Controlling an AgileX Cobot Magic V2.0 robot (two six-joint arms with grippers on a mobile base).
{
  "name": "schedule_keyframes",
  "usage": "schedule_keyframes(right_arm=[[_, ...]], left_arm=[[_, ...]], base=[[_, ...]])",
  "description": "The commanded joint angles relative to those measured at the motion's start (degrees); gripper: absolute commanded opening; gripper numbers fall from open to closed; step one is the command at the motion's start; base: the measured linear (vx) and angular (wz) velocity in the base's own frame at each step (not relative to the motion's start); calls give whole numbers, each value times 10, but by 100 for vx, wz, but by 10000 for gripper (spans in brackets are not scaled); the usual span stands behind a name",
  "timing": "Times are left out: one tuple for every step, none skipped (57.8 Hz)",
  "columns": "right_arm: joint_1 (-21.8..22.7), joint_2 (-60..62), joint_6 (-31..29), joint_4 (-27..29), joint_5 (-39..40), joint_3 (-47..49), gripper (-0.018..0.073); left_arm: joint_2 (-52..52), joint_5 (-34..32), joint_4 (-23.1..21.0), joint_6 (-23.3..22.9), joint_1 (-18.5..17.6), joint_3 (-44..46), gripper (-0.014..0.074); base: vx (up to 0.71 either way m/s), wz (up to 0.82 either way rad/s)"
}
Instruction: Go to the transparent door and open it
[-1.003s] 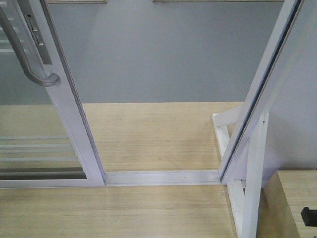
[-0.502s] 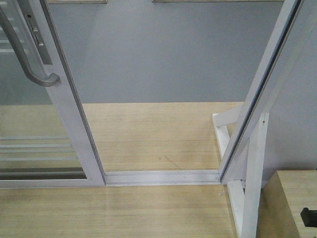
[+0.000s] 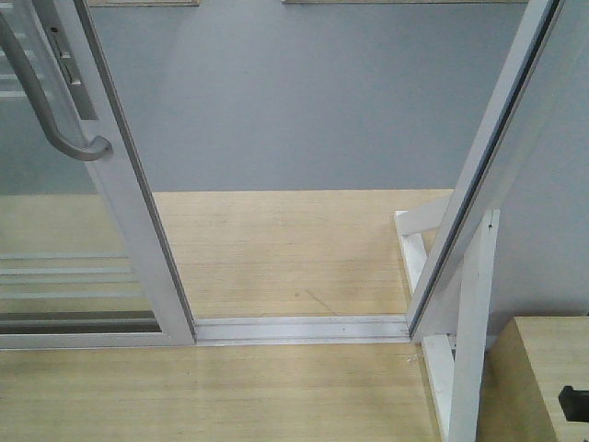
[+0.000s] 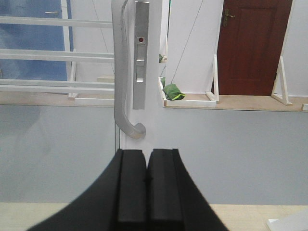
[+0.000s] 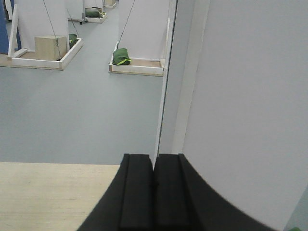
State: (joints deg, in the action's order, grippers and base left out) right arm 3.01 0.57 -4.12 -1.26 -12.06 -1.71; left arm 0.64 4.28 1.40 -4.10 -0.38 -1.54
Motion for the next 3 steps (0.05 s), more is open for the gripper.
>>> schedule_keyframes(right_arm=[[2,9,-2,1,46,-8,-5],[2,9,-2,1,46,-8,-5],[2,9,-2,1,46,-8,-5]], left_arm=[[-5,-46,-5,-6,-2,-16,-3],[-5,-46,-5,-6,-2,-16,-3],[-5,-46,-5,-6,-2,-16,-3]], base=[[0,0],[0,0],[0,0]])
